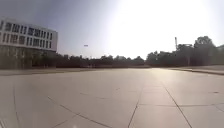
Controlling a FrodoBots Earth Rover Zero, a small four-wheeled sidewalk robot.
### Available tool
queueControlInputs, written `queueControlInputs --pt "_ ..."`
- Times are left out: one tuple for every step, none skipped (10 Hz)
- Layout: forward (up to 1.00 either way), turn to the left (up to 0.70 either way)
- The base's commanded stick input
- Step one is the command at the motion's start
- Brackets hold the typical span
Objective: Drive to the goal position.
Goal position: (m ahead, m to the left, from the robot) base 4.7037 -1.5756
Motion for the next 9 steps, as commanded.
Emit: queueControlInputs --pt "0.07 0.01" --pt "0.07 0.01" --pt "0.07 0.01" --pt "0.07 0.00" --pt "0.07 0.01" --pt "0.07 0.01" --pt "0.07 0.00" --pt "0.07 0.00" --pt "0.07 0.01"
